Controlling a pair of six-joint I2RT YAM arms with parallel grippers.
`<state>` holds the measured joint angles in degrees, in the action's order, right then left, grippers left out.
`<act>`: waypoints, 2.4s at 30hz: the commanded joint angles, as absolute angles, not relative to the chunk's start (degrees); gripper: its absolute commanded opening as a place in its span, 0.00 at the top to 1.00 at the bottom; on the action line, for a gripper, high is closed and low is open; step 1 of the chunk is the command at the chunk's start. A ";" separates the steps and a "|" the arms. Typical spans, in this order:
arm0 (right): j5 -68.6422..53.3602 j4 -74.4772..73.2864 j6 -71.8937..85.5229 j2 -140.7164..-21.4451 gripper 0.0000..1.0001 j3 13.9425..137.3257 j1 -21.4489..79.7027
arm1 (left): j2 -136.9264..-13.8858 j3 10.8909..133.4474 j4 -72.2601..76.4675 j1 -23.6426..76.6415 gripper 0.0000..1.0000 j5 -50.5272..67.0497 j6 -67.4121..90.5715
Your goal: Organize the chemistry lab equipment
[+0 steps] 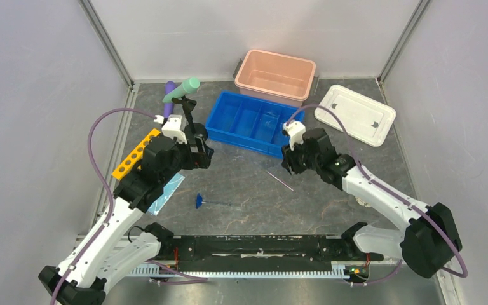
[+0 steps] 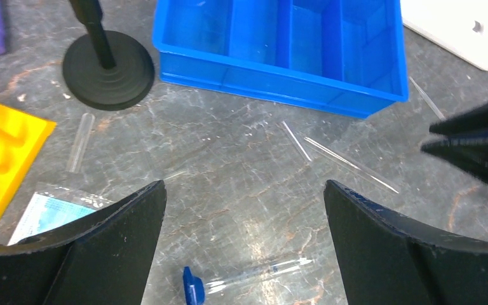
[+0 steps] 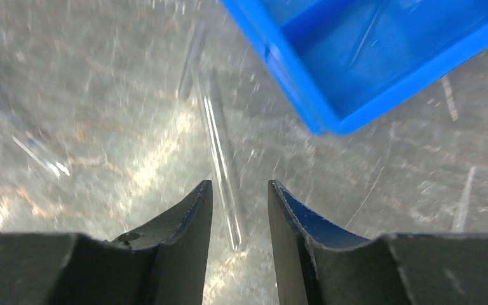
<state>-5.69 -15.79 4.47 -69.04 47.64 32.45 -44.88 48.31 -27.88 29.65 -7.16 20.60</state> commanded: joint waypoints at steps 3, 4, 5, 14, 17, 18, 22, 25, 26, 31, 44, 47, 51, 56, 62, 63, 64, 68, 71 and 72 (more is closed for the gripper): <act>-9.07 -8.90 -0.26 -65.99 0.54 39.83 36.25 | -43.32 47.56 -26.72 29.71 0.00 -11.65 18.61; -8.70 -8.64 -1.20 -66.70 0.54 39.29 37.15 | -43.57 47.80 -26.67 29.71 0.00 -11.60 18.50; -7.84 -8.42 -1.68 -67.59 0.53 38.92 37.97 | -43.94 48.04 -26.79 29.71 0.00 -11.56 18.39; -3.86 -5.51 -4.11 -76.87 0.48 40.69 43.29 | -42.79 47.66 -26.50 29.72 0.00 -11.47 18.11; -1.32 -5.03 -4.61 -79.68 0.48 40.34 43.90 | -42.67 47.49 -26.46 29.71 0.00 -9.82 18.11; -0.63 -5.21 -4.86 -80.48 0.48 40.29 44.11 | -42.47 47.46 -26.44 29.71 0.00 -9.27 18.01; 2.44 -5.30 -5.03 -82.17 0.48 39.69 44.73 | -42.20 46.95 -26.46 29.71 0.00 -8.31 17.84; 2.59 -5.10 -5.12 -82.67 0.48 38.91 44.82 | -42.33 46.93 -26.45 29.73 0.00 -8.26 17.75; 2.45 -5.09 -5.29 -82.80 0.48 38.55 44.90 | -42.37 47.02 -26.45 29.71 0.00 -8.28 17.75; 2.85 -4.83 -5.24 -82.77 0.54 36.75 45.04 | -43.00 47.20 -26.45 29.75 0.00 -7.48 17.76; 6.08 -4.35 -3.43 -81.78 0.73 35.22 45.95 | -44.16 47.51 -27.10 29.71 0.00 -6.44 19.25; 5.39 -3.66 -3.51 -79.52 0.74 34.23 46.56 | -44.36 48.70 -28.43 29.71 0.00 -4.60 20.09; 4.06 -2.50 -3.13 -75.21 0.75 32.63 47.19 | -44.46 49.22 -29.07 29.72 0.00 -2.76 20.77; 2.96 -0.85 -2.17 -70.28 0.76 30.71 47.94 | -45.71 49.49 -29.20 29.73 0.00 1.71 22.01; 2.06 2.53 -1.23 -66.02 0.77 28.34 48.43 | -47.90 49.57 -28.50 29.71 0.00 4.52 24.28; 1.90 2.91 -1.17 -65.45 0.77 28.10 48.50 | -48.11 49.57 -28.28 29.73 0.00 4.85 24.62; 1.46 3.39 -1.08 -64.81 0.77 27.75 48.54 | -48.27 49.57 -28.07 29.71 0.00 5.33 24.98; -1.44 6.28 -1.01 -62.68 0.77 26.18 48.69 | -49.13 49.91 -27.52 29.71 0.00 7.78 25.81; -4.13 8.76 -0.86 -61.53 0.77 25.45 48.95 | -49.81 50.10 -27.44 29.73 0.00 8.81 26.09; -5.20 9.43 -0.79 -61.15 0.77 25.27 49.08 | -50.00 50.10 -27.27 29.72 0.01 9.44 26.19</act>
